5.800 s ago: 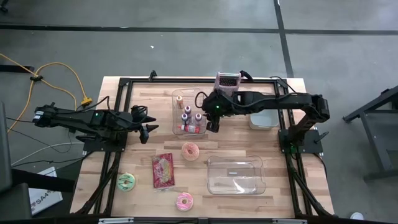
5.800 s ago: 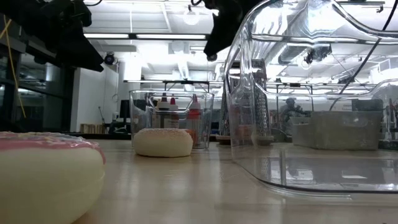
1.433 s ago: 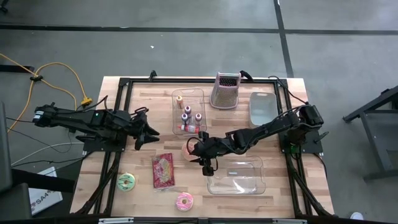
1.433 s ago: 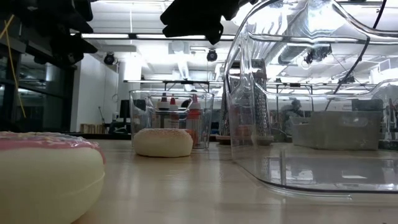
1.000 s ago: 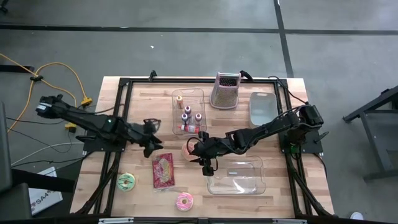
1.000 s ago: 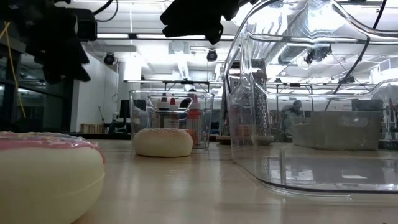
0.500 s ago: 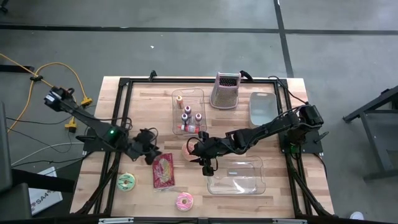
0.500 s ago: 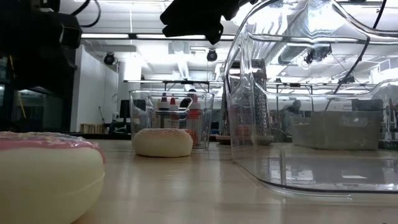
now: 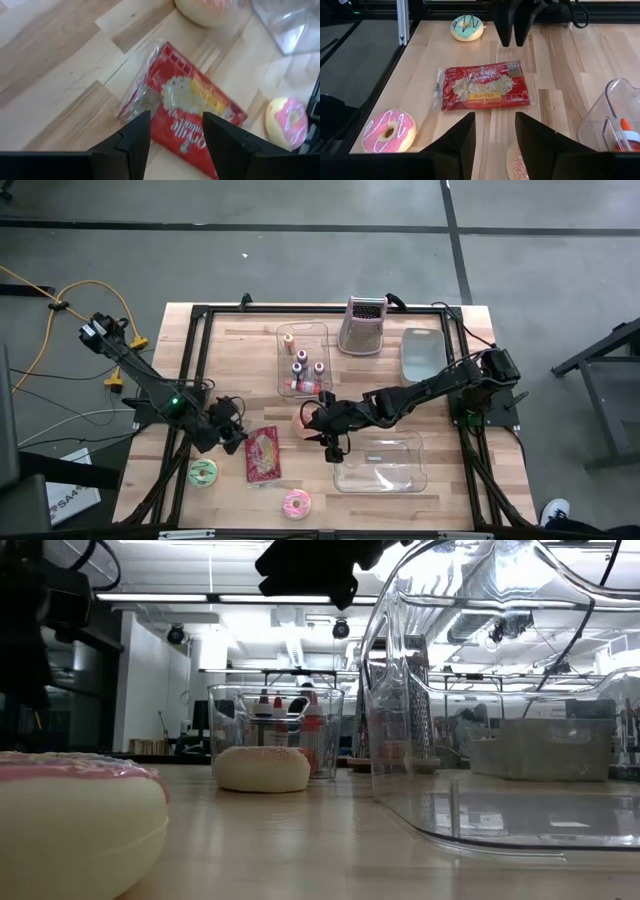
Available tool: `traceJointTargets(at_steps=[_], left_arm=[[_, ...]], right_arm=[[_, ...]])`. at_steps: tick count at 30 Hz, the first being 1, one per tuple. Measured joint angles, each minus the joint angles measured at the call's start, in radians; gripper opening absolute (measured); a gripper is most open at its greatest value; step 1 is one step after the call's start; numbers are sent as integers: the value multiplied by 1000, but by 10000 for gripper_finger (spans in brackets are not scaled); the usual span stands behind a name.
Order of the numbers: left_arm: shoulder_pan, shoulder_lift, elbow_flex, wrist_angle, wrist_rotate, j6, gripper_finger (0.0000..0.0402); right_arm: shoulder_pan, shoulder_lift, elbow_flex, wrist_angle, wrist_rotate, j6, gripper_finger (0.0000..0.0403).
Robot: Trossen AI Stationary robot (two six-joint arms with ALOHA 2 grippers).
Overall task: Pick & Place Food Item
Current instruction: Put the popcorn bag into the bottom transparent bin
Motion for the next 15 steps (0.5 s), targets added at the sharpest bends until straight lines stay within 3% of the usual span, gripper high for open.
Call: traceJointTargets(at_steps=[7, 15], left_arm=[[-31, -48, 0, -98, 2, 35, 174], [-9, -189, -69, -114, 18, 128, 165]], right_arm=[[0, 0, 0, 1, 0, 0, 126], [0, 0, 0, 1, 0, 0, 126]])
